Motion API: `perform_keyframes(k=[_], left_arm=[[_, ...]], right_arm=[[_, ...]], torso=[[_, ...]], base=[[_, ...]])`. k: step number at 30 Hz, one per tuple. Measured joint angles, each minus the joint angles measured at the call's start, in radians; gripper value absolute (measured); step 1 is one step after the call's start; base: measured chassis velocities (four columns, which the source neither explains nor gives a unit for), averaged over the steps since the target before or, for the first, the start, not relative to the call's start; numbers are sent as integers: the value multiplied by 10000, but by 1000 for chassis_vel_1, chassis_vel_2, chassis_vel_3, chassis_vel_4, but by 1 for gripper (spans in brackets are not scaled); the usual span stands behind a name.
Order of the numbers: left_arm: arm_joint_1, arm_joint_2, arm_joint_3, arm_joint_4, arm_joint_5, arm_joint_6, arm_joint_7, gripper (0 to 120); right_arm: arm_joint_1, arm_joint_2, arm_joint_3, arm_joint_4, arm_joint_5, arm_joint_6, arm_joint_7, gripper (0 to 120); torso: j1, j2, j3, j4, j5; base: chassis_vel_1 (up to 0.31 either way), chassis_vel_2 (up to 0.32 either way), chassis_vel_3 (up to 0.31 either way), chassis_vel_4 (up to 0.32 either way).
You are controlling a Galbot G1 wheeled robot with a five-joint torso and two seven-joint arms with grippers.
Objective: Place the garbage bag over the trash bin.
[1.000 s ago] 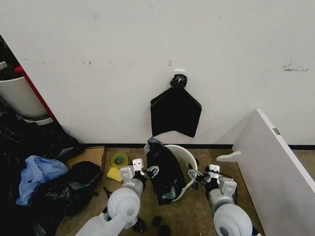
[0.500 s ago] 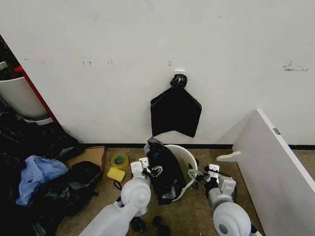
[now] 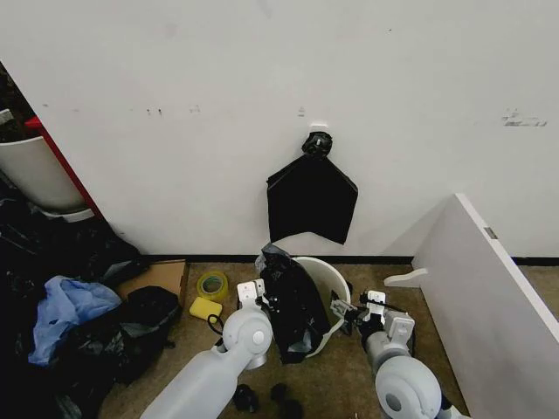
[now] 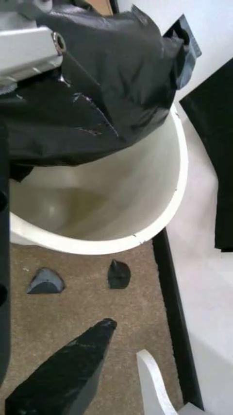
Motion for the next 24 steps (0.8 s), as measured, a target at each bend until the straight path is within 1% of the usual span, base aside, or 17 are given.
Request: perform_keyframes(k=[1, 2, 5, 10, 14, 17, 20, 22, 23, 24], left_arm=[[-2, 1, -7, 2, -36, 3, 5, 12], [-2, 1, -7, 2, -36, 3, 5, 12], [26, 48, -48, -60, -90, 11, 35, 2], [104, 150, -153, -260, -88, -5, 96, 1], [272, 297, -341, -598, -31, -136, 217, 1], [594, 522, -570, -1156, 221, -269, 420, 1], [748, 631, -667, -1394, 421, -338, 570, 1], [1164, 918, -866, -1974, 907, -400, 847, 1], [1242, 976, -893, -2088, 976, -399, 883, 1], [1383, 1082, -930, -2297, 1151, -390, 969, 1]], right_arm=[[-11, 0, -5, 17, -4, 2, 0, 100], [-11, 0, -5, 17, -4, 2, 0, 100], [-52, -18, 13, 120, -34, 10, 0, 100], [-136, -61, 68, 294, -290, 53, 2, 100], [-290, -216, 184, 655, -680, 143, 0, 100], [-435, -639, 590, 1356, -780, 153, -64, 100], [-462, -813, 737, 1676, -802, 151, -160, 100], [-419, -1281, 846, 2570, -808, -27, -511, 100], [-393, -1389, 813, 2721, -808, -99, -606, 100], [-311, -1667, 677, 3001, -805, -255, -808, 100]], torso=[[0, 0, 0, 0, 0], [0, 0, 0, 0, 0], [0, 0, 1, 0, 0], [0, 0, 1, -1, -1], [0, 0, 1, -1, -1], [0, 0, 1, -2, -1], [0, 0, 1, -1, -1], [0, 0, 0, -1, -2], [0, 0, 0, 0, -1], [0, 0, 0, 0, -1]], base=[[0, 0, 0, 0], [0, 0, 0, 0], [0, 0, 0, 0], [0, 0, 0, 0], [0, 0, 0, 0], [0, 0, 0, 0], [0, 0, 0, 0], [0, 0, 0, 0], [0, 0, 0, 0], [0, 0, 0, 0]])
